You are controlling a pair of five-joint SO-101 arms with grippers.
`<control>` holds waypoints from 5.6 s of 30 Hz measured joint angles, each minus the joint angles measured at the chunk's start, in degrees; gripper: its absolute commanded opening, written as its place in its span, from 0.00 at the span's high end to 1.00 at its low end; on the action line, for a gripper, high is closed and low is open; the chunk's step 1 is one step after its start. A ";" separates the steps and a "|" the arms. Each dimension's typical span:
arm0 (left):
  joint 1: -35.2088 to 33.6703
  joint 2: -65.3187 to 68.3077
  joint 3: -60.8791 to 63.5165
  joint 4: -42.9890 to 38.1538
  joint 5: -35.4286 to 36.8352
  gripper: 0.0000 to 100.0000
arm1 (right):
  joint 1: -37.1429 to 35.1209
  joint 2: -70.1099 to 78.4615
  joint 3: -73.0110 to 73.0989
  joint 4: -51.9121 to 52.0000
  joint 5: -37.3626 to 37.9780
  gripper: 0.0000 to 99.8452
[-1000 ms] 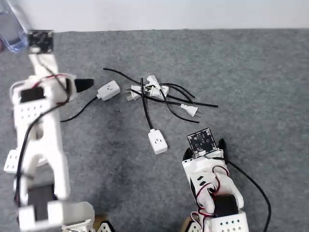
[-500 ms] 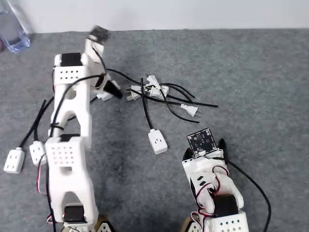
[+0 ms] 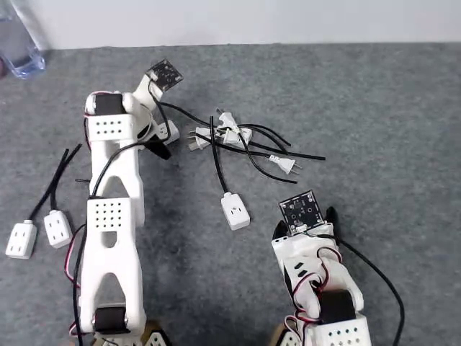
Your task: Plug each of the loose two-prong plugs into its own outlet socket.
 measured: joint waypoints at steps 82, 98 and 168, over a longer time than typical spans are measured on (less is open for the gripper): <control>-0.97 7.03 -0.44 -18.46 12.75 0.99 | 0.00 0.00 0.00 0.00 0.00 0.65; 2.29 -10.20 -1.32 4.04 12.75 0.99 | 0.00 0.00 0.00 0.00 0.00 0.65; -56.70 -50.81 83.69 -39.65 18.90 0.99 | 0.00 0.00 0.00 0.00 0.00 0.65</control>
